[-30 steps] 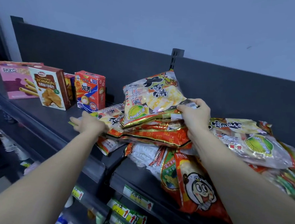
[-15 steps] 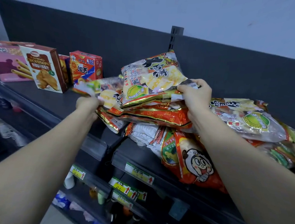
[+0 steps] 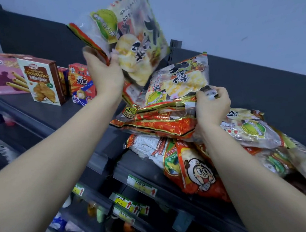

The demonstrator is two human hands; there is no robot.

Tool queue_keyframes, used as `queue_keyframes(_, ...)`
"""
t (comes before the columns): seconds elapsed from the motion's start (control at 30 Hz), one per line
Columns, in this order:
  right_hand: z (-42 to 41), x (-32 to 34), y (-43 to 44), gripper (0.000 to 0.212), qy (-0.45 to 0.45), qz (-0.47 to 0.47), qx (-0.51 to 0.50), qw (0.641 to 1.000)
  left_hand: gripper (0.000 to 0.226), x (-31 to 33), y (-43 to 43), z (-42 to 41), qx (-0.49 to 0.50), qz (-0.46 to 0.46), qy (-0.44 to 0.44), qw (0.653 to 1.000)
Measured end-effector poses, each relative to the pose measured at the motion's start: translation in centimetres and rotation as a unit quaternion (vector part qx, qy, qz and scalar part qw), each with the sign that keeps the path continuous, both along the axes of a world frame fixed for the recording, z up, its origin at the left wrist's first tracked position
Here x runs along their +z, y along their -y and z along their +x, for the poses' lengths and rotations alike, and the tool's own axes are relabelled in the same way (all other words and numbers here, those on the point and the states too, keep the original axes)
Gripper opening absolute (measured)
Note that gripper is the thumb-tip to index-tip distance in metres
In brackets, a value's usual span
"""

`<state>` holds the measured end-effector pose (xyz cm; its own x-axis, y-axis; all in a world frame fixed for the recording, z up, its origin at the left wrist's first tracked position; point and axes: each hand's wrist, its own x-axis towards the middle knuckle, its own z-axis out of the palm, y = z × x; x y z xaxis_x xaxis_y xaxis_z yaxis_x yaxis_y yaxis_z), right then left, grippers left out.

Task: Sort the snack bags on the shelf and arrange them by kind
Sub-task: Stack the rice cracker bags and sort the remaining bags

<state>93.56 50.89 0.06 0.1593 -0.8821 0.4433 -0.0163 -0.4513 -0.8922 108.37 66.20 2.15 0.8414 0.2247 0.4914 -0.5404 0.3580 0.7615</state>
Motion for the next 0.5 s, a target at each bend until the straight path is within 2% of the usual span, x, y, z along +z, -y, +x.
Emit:
queue_keyframes(0.1, -0.9, -0.3, 0.3, 0.011, -0.031, 0.028, 0.042, 0.998, 0.034, -0.4, 2.4, -0.6, -0.151, -0.058, -0.125, 0.979)
queue_keyframes(0.2, -1.9, -0.9, 0.9, 0.025, -0.049, 0.081, 0.082, 0.992, 0.044, -2.8, 4.1, -0.8, -0.233, 0.010, -0.245, 0.941)
queue_keyframes(0.27, -2.8, -1.1, 1.2, 0.033, -0.094, 0.081, 0.098, 0.987, 0.048, -4.3, 4.9, -0.7, -0.219, 0.051, -0.278, 0.934)
queue_keyframes(0.37, -3.6, -0.8, 1.0, 0.042, -0.198, 0.011, 0.105, 0.974, 0.060, -3.8, 5.3, -0.9, -0.175, 0.109, -0.268, 0.941)
queue_keyframes(0.43, -4.0, -0.5, 1.2, 0.033, -0.230, -0.034, 0.088, 0.969, 0.091, -3.1, 5.2, -1.2, -0.124, 0.211, -0.252, 0.936)
queue_keyframes(0.5, -4.8, -0.5, 1.8, 0.021, -0.272, -0.059, 0.053, 0.959, 0.100, -3.0, 4.9, -1.4, -0.083, 0.294, -0.227, 0.925)
